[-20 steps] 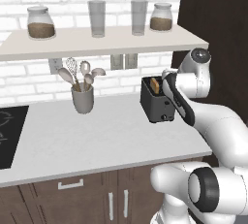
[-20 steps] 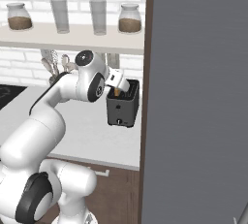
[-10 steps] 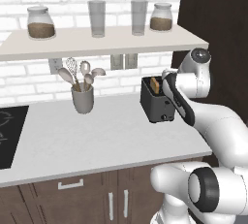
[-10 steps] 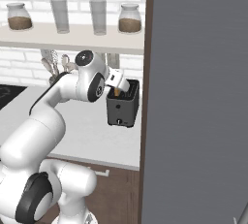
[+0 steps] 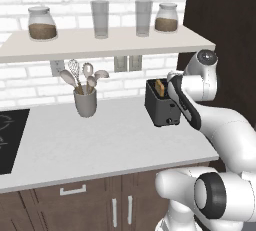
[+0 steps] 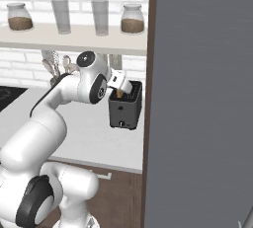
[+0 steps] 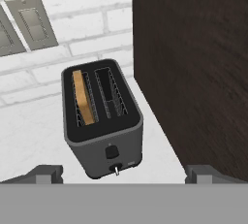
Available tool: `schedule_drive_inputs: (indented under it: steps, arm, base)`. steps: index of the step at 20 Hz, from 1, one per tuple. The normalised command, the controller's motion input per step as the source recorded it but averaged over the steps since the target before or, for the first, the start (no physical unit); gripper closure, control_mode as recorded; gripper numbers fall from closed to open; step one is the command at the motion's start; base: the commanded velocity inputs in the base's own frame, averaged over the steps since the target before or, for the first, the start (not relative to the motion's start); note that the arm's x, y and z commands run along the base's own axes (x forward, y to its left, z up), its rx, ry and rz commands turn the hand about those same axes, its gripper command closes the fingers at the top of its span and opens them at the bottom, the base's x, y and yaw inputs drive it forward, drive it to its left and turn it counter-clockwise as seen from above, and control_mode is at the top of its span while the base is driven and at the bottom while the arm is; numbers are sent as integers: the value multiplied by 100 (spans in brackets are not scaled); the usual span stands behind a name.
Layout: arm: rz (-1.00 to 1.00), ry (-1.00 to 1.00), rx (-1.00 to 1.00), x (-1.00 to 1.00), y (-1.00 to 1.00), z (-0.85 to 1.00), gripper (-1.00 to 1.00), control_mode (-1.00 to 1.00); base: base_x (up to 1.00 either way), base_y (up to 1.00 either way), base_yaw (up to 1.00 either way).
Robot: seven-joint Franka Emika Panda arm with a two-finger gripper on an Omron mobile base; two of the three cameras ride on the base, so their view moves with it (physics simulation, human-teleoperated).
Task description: Start the toaster. Once the lever pops up, take the bread to the plate on the dining counter.
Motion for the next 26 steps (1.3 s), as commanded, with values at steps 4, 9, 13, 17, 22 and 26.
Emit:
schedule_drive_inputs:
  steps: [4,9,13,17,22,26]
  arm:
    - [0,0,0,0,0,0,-100,-100]
    - [0,0,0,0,0,0,-100,-100]
    - [0,0,0,0,0,0,-100,-100]
    - [0,0,0,0,0,0,-100,-100]
    - [9,0,0,-7,3,0,-100,-100]
    - [33,0,0,3,9,0,-100,-100]
  base:
    - [0,0,0]
    - [0,0,0]
    - [0,0,0]
    - [0,0,0]
    - [0,0,0]
    - [0,0,0]
